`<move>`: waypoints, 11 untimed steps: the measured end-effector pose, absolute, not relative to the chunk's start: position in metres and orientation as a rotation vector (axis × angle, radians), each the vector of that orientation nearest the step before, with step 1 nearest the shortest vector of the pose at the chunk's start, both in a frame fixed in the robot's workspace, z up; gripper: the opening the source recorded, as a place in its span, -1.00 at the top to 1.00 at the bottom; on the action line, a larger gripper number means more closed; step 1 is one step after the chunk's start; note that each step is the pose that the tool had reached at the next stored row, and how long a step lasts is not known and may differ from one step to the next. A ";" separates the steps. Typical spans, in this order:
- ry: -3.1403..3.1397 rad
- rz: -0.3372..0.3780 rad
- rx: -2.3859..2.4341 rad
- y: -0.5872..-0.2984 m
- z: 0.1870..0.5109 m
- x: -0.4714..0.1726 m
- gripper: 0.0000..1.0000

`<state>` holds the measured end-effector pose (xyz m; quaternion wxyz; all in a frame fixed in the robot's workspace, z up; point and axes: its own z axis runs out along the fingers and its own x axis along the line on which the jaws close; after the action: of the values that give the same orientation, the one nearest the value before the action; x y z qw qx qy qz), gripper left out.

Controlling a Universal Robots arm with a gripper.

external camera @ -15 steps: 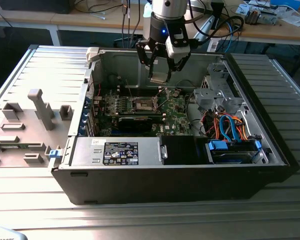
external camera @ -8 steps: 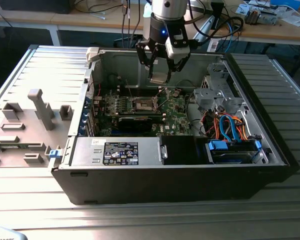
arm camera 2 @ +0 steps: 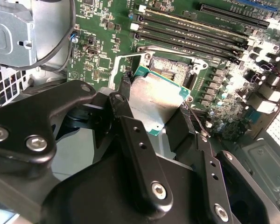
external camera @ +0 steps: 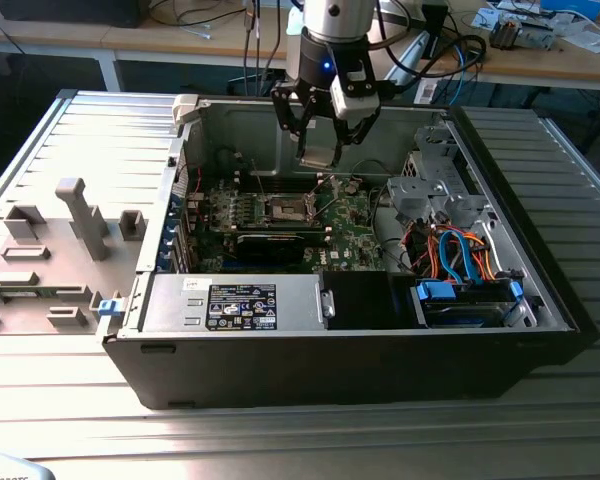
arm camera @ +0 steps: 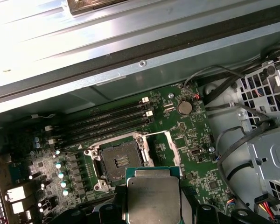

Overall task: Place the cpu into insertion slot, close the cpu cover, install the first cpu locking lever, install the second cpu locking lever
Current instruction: 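Place the cpu into insertion slot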

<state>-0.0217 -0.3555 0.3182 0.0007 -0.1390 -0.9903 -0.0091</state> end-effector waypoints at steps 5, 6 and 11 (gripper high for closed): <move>-3.110 -0.029 -0.436 -0.356 0.316 -0.022 -0.09; -3.110 -0.028 -0.436 -0.356 0.316 -0.022 -0.09; -3.110 -0.028 -0.436 -0.356 0.315 -0.022 -0.09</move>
<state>-0.0217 -0.3555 0.3145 0.0007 -0.1390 -0.9903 -0.0091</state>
